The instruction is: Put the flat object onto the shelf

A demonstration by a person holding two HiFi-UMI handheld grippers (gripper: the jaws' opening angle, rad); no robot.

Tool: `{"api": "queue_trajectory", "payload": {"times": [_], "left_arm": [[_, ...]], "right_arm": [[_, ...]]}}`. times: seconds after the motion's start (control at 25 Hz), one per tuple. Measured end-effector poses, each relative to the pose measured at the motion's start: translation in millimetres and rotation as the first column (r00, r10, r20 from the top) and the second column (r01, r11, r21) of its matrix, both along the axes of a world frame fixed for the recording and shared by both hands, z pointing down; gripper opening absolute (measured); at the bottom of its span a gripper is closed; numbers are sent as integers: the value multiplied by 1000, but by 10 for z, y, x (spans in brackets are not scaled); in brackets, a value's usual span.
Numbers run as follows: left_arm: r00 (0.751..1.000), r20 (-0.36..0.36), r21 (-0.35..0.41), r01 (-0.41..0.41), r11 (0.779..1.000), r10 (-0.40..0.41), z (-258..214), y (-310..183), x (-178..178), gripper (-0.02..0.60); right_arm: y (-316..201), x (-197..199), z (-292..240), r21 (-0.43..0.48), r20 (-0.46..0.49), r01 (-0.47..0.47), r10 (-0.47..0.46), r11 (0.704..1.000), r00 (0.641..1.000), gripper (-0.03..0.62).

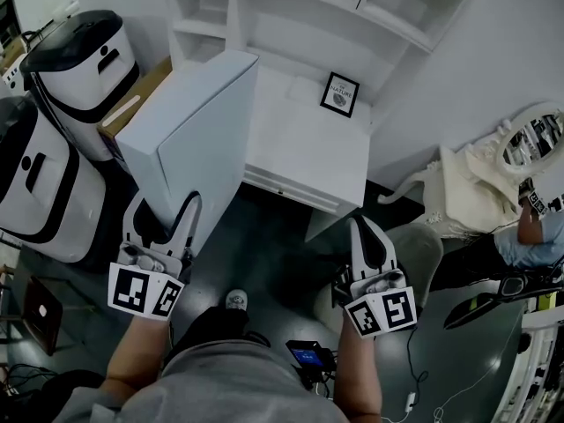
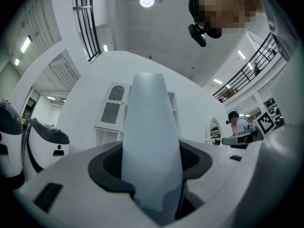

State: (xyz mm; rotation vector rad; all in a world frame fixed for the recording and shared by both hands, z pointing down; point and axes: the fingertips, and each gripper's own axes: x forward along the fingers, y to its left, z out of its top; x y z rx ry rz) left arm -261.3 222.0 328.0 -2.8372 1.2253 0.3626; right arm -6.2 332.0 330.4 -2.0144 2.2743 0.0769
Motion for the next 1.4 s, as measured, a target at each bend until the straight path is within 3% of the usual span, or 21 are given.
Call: {"api": "queue_trajectory", "payload": {"times": [0.76, 1.4], "left_arm": [[1000, 23, 11, 17, 1000, -18, -47, -509, 282, 268], [995, 37, -3, 91, 996, -90, -66, -1283, 987, 270]], "right_arm": [[-704, 294, -78, 9, 15, 30, -30, 1000, 999, 29], [-1867, 960, -42, -8, 37, 143, -142, 990, 989, 29]]}}
